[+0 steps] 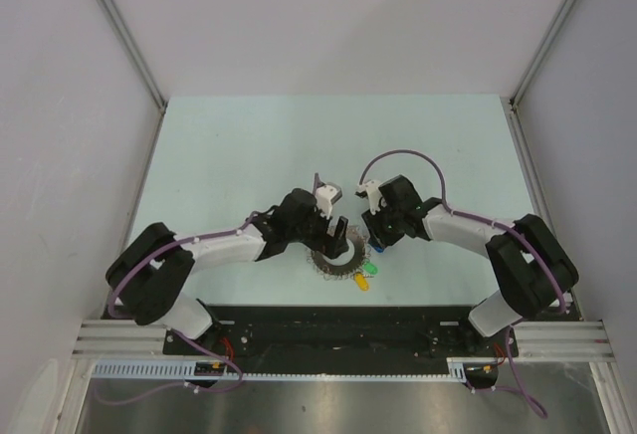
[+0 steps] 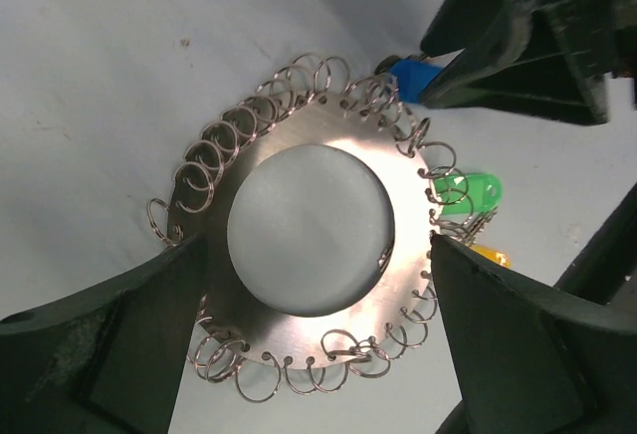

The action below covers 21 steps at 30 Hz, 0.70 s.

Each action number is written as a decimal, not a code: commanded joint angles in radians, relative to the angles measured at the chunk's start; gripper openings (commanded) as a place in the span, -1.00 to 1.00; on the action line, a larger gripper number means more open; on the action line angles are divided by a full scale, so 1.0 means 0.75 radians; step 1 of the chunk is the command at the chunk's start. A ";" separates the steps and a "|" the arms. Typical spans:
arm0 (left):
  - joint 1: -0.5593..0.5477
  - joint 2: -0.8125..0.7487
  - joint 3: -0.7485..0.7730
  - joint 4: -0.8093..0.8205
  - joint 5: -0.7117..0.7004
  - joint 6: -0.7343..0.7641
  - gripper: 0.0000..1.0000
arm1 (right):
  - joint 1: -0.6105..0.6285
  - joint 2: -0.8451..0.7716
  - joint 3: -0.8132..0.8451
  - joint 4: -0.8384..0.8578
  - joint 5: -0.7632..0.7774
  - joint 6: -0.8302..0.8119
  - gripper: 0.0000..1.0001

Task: Put the keys on the keyring

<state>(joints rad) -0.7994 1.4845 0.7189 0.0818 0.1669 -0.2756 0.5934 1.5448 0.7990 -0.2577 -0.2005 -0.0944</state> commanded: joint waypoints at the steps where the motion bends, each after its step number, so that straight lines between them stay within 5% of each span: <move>1: -0.008 0.058 0.009 0.012 -0.036 -0.052 0.95 | 0.000 -0.018 0.062 -0.014 0.010 0.070 -0.38; 21: 0.055 0.160 0.083 -0.283 -0.280 -0.082 1.00 | 0.133 0.170 0.170 -0.284 0.132 0.338 -0.42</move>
<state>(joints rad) -0.7879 1.6089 0.7918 -0.0154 0.0422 -0.3077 0.6434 1.6447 0.9237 -0.3721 -0.1585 0.0704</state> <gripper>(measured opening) 0.996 0.298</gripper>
